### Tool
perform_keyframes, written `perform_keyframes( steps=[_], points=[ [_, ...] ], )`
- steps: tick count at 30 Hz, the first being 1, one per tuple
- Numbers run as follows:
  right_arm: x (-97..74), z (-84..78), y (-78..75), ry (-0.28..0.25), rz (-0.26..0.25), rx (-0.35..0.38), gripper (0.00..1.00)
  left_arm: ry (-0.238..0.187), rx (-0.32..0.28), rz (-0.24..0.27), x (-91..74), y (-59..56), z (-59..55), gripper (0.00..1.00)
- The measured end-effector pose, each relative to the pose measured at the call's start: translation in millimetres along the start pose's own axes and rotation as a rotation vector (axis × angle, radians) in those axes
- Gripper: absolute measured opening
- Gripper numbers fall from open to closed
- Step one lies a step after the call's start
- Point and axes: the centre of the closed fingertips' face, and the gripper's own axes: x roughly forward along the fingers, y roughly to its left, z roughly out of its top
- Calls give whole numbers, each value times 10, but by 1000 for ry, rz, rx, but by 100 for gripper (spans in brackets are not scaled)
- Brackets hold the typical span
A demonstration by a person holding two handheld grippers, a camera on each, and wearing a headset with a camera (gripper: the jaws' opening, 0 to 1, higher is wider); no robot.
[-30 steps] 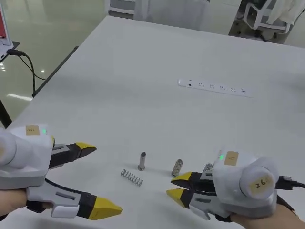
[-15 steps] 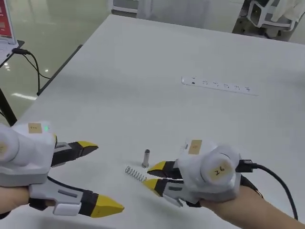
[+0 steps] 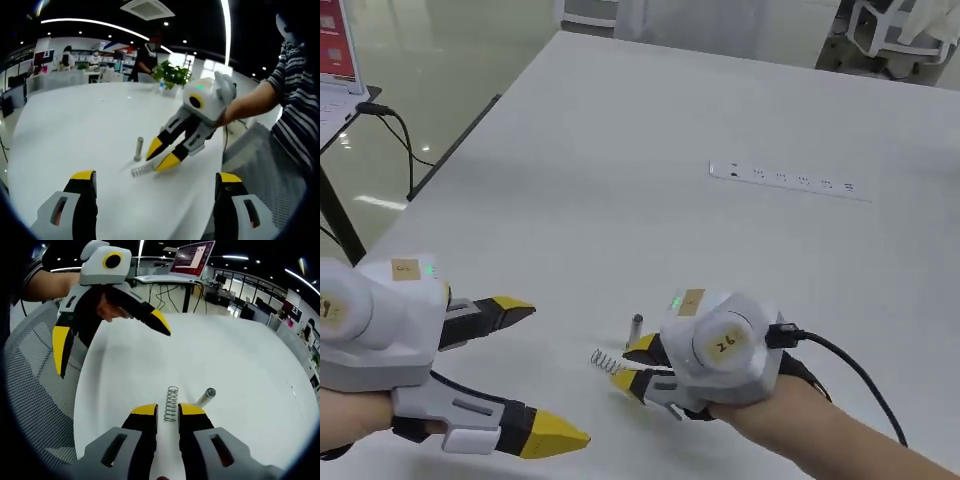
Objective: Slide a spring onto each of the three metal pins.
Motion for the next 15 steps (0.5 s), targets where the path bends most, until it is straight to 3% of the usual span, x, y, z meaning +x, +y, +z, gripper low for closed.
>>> perform_keyframes(
  steps=[6,15],
  points=[
    [70,-169,-38,54,-7,7,11,9,-8,-1,-5,-8,-48,95],
    [-39,-131,-8,22,20,9,8,7,-6,-11,28,-36,-22,95]
  ],
)
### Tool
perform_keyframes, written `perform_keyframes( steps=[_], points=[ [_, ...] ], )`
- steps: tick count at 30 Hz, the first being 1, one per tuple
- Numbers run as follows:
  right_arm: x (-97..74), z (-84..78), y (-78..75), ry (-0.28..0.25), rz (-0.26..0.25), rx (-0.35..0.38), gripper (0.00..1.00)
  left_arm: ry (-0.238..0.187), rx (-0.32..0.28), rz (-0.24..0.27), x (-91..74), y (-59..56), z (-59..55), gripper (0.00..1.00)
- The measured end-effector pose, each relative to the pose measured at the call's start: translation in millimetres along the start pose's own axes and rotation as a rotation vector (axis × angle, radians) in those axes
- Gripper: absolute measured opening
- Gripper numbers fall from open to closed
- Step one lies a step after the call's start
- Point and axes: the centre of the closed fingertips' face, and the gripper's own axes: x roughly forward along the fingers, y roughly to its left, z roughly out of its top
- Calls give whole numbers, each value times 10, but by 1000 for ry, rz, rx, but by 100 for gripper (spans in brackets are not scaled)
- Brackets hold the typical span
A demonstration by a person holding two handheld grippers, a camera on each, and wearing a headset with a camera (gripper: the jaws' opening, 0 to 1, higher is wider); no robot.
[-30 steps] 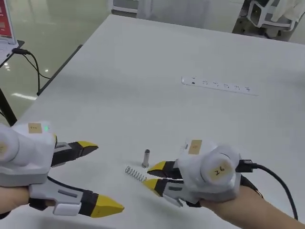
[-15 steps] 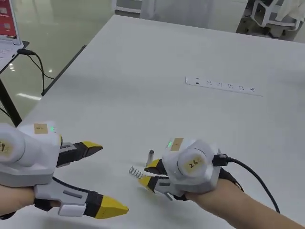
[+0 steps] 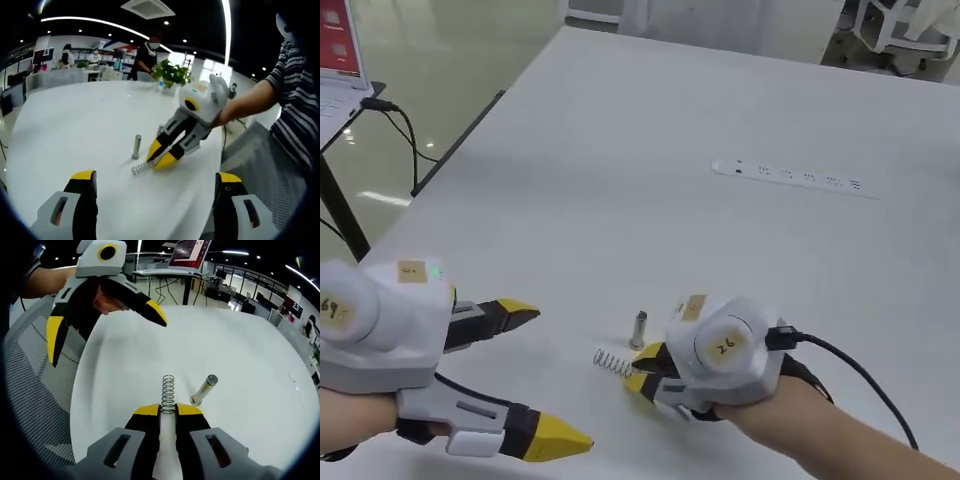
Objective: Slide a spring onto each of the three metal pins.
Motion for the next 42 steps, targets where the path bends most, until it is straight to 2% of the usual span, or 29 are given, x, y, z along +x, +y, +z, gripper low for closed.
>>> perform_keyframes(
  steps=[2,6,10,16,18,22,30,35,38,42],
  points=[
    [-65,21,-21,-10,-6,-12,8,1,3,-1,7,-2,4,95],
    [-196,49,-47,-27,-1,13,8,3,6,-10,33,-22,14,95],
    [-343,89,-42,-53,7,8,8,7,12,-31,66,-83,24,94],
    [-548,76,-20,-61,26,-14,8,22,28,-66,131,-159,37,92],
    [-602,61,-3,-61,33,-38,8,17,28,-73,150,-171,64,90],
    [-715,-12,61,-43,63,-131,8,16,29,-95,200,-222,85,87],
    [-899,-138,157,-40,107,-235,8,32,48,-169,329,-397,95,78],
    [-988,-155,179,-47,110,-249,8,35,74,-208,402,-480,141,70],
    [-1042,-137,187,-64,108,-234,8,28,91,-240,437,-531,215,64],
    [-1083,-110,190,-80,104,-224,8,20,112,-279,478,-575,311,49]
  ],
)
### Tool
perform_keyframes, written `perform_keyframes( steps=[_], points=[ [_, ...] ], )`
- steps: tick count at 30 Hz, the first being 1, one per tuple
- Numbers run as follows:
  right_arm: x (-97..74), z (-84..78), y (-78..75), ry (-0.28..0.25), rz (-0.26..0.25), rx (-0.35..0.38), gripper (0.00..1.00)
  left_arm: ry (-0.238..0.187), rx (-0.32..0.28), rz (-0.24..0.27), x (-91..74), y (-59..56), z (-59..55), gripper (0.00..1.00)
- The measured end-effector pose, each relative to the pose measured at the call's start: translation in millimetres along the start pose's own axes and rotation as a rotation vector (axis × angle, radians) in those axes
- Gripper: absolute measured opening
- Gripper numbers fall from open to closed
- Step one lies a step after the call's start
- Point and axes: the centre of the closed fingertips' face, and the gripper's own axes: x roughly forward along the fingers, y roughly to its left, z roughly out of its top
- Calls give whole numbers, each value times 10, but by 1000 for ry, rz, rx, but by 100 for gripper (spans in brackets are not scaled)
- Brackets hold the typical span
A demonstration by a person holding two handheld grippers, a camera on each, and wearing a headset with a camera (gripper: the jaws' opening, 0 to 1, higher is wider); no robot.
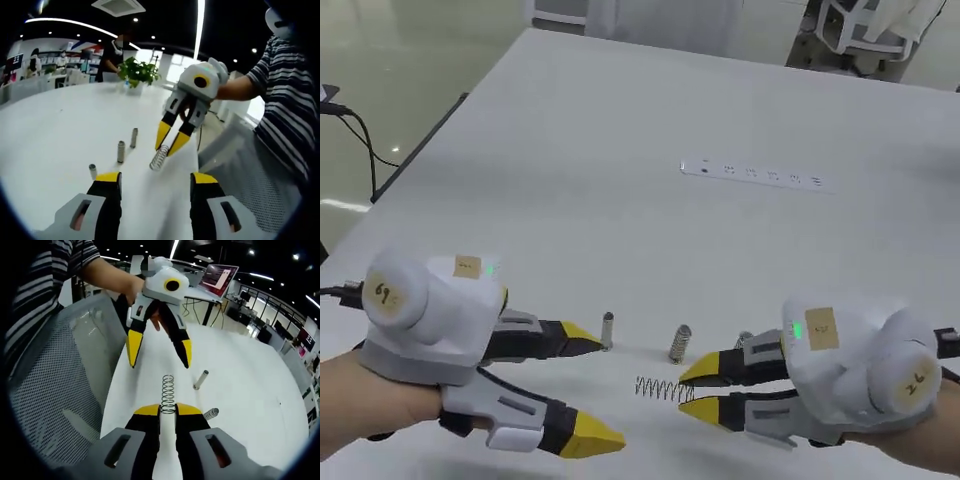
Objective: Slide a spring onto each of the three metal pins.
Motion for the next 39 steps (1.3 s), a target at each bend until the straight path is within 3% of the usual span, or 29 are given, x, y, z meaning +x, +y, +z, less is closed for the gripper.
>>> perform_keyframes(
  steps=[4,11,23,25,31,39],
  points=[
    [-27,57,11,-23,-2,11,8,-20,6,-30,94,-23,82,36],
    [-54,88,41,-35,0,12,8,-29,19,-71,233,-97,121,28],
    [-86,151,43,-57,3,19,8,-33,44,-101,260,-136,161,6],
    [-84,149,46,-55,2,14,8,-35,72,-101,264,-141,162,5],
    [-93,138,62,-54,2,27,8,-36,80,-117,272,-175,155,4],
    [-131,93,60,-73,-16,112,9,-41,94,-134,286,-230,189,3]
  ],
)
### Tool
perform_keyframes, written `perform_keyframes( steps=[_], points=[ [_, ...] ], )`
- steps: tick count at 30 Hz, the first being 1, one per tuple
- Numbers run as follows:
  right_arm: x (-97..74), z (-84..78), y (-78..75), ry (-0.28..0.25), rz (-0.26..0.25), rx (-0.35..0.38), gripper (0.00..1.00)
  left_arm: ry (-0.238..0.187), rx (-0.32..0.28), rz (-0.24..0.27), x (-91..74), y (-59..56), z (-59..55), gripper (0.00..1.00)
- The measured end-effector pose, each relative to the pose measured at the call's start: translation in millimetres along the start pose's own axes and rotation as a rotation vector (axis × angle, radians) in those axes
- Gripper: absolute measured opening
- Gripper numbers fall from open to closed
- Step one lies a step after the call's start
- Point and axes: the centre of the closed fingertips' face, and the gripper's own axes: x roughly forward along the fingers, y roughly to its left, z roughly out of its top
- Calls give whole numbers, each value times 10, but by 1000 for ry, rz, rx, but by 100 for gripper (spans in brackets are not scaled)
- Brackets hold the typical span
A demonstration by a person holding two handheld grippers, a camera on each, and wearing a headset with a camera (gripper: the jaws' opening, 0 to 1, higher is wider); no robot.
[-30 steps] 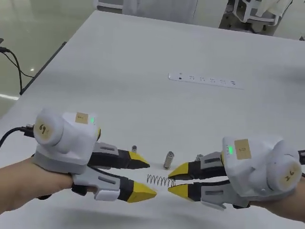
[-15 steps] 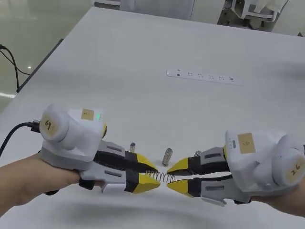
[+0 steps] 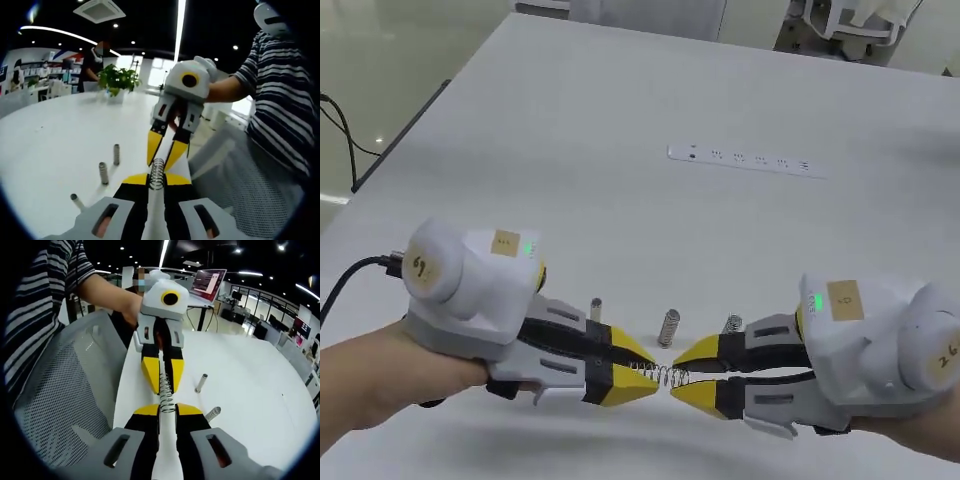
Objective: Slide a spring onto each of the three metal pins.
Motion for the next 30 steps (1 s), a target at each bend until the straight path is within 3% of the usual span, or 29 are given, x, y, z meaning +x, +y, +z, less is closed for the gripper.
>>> perform_keyframes(
  steps=[8,15,23,30],
  points=[
    [-5,-40,20,3,-1,16,8,7,1,-12,-11,-14,-5,3],
    [-11,-33,32,12,4,-12,7,27,5,-15,-8,-24,-45,3],
    [-54,73,0,15,-2,-57,7,46,22,-8,-16,-6,-73,3],
    [-76,325,0,-45,12,-58,0,70,43,-9,-32,-14,-119,3]
  ],
)
